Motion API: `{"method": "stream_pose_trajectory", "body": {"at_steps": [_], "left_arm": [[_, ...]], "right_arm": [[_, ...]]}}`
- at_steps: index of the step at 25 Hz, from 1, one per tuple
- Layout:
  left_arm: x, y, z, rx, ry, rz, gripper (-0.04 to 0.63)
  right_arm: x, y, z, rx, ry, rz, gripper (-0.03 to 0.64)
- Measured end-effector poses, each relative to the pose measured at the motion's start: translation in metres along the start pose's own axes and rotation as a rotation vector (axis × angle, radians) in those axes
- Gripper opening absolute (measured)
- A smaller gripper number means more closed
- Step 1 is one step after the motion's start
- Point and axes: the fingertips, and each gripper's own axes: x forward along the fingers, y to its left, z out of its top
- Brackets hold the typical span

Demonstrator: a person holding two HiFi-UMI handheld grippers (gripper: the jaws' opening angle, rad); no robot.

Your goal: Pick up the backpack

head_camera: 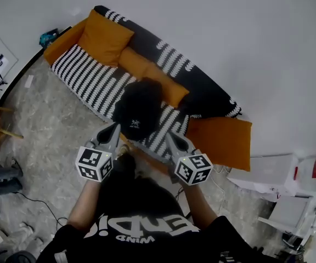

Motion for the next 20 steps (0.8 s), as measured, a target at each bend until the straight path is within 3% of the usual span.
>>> {"method": "stream_pose_trajectory", "body": {"at_steps": [12,17,20], "left_arm": [[0.081,0.077,0.046,0.029,0.024,-0.128,0.003],[0.096,0.095,0.054,0.023,0.036,-0.154,0.005],[0.104,0.097,0.056,0.022,0.046,-0.161,0.038]], "right_arm": [[0.095,-0.017,0.061,0.015,-0.012,-0.061,0.000],[0.112,-0.023,0.080,0.014,-0.047,-0.104,0.000],[0.115,-0.032,0.084,0.018,-0.047,-0.126,0.002]]}}
